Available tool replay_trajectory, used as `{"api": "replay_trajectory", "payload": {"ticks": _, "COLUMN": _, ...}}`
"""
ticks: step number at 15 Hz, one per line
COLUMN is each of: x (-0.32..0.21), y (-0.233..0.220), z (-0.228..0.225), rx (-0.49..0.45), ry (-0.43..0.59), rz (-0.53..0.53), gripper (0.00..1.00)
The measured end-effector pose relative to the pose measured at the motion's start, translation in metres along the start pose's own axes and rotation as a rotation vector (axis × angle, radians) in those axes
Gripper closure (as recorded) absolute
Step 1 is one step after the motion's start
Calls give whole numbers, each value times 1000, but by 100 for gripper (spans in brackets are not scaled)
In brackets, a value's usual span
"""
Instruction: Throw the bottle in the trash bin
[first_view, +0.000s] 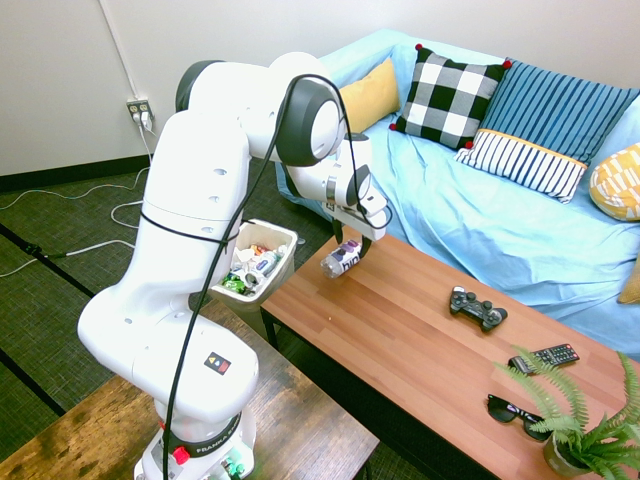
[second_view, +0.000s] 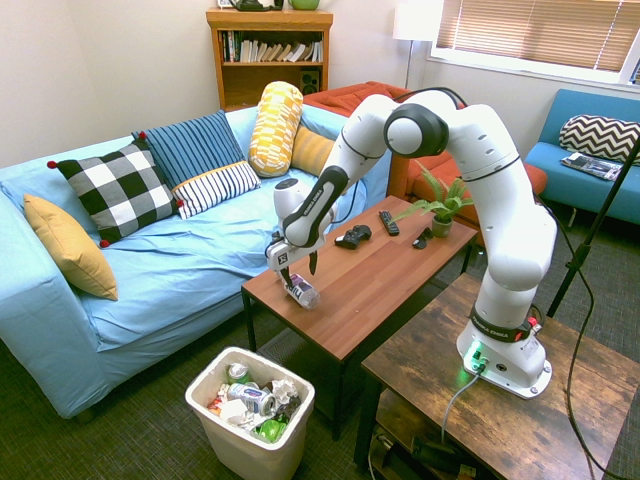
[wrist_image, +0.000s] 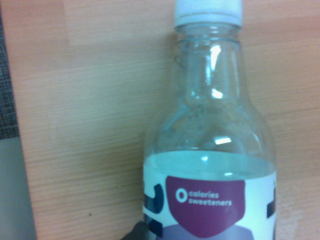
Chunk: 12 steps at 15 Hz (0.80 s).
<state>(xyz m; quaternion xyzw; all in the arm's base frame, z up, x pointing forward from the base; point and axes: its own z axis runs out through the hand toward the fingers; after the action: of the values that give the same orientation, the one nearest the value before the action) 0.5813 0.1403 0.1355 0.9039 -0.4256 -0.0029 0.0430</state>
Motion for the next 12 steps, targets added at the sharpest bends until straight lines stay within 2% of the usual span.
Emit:
{"api": "replay_trajectory", "payload": {"ticks": 1, "x": 0, "y": -3, "z": 6, "rx": -4, "ry": -6, "rz": 0, "gripper": 100}}
{"api": "replay_trajectory", "payload": {"ticks": 5, "x": 4, "y": -11, "z": 24, "rx": -12, "ry": -32, "rz": -3, "gripper": 100}}
{"api": "replay_trajectory", "payload": {"ticks": 12, "x": 9, "y": -15, "z": 29, "rx": -26, "ry": -45, "rz": 5, "gripper": 100}}
